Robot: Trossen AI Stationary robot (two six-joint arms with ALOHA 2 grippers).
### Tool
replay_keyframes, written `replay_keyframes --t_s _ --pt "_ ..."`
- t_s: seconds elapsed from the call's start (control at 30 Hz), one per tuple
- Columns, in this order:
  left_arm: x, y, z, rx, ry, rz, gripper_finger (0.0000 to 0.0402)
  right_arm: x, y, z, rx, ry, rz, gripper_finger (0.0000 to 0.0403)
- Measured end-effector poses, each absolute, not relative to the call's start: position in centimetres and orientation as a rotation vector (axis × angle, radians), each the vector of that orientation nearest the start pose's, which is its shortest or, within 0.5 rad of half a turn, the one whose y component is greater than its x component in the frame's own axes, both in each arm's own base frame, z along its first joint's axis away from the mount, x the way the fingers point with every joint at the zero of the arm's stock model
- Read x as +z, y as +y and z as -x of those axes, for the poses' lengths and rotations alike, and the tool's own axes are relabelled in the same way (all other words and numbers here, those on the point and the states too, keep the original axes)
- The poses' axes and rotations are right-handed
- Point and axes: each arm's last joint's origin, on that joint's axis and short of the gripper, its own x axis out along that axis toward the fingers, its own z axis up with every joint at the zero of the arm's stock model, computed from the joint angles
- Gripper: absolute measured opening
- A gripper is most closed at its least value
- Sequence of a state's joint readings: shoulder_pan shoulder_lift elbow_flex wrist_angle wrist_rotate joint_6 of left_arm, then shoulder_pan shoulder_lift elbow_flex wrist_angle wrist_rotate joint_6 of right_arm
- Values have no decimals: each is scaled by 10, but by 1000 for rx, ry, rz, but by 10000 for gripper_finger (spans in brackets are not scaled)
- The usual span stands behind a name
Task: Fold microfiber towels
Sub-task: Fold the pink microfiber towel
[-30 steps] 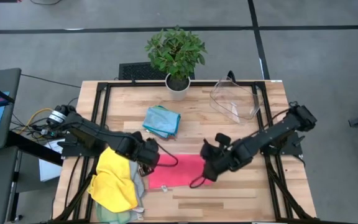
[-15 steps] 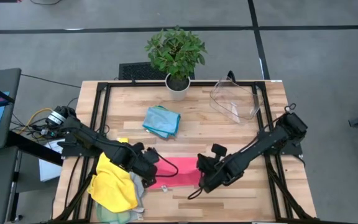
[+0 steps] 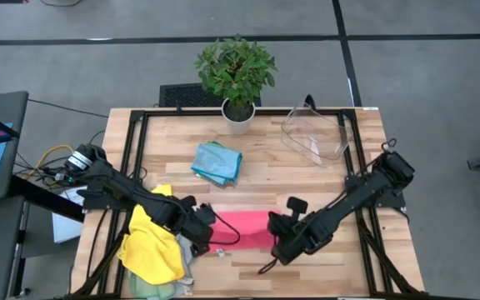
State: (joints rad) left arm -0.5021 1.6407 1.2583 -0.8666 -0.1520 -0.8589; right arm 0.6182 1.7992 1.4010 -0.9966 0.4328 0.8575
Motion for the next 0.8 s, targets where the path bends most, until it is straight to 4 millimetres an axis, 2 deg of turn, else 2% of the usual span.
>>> replay_keyframes --t_s 0.07,0.23,0.53,0.8 --pt "239 -151 -281 223 1206 339 0 227 195 -287 -351 1127 -64 19" --pt "231 -158 -284 234 1196 333 0 203 204 -285 -353 1145 -91 25" --pt "203 -168 -292 201 1302 306 0 190 210 -288 -333 1133 -123 24" --pt "201 -170 -294 186 1288 293 0 165 218 -290 -319 1160 -115 26"
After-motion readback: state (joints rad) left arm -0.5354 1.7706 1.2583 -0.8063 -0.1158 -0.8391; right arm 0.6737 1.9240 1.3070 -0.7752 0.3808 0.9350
